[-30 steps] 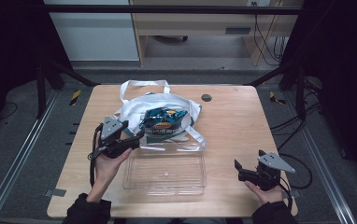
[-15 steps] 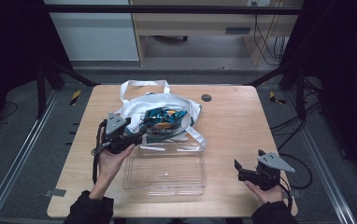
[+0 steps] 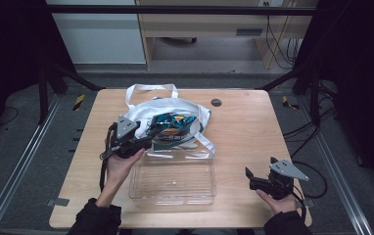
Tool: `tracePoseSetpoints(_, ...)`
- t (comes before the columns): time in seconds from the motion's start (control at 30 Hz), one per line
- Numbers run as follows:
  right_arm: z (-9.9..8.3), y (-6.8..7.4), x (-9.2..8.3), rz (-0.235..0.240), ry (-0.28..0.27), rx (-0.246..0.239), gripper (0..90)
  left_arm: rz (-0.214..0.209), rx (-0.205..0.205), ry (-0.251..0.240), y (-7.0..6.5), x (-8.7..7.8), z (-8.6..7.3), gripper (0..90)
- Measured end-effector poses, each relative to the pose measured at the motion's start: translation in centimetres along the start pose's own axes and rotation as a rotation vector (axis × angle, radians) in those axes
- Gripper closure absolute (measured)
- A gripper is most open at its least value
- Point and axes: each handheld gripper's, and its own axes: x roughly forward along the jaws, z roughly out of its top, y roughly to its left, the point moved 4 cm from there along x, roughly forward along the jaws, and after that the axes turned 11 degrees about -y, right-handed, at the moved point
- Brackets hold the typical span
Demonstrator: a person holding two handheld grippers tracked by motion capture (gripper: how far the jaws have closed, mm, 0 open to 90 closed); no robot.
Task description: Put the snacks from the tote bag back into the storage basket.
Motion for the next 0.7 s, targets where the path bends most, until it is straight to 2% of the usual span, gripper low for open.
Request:
tracePoseSetpoints(0.3,0.0,0.0,0.1,0.003,0.003,-0.003,4.2,-0.002,0.024,0.032,-0.4,0.9,-0.2,42.5)
tracePoseSetpoints(0.43,0.0,0.0,0.1,0.004,0.002,-0.002,4.2,-0.003,0.047,0.045,-0.4,1.3,-0.2,47.9)
tracePoseSetpoints(0.7,0.0,0.0,0.1,0.004,0.003,-0.002,4.2,-0.014,0.043,0.064,-0.2,1.9,-0.4,59.2)
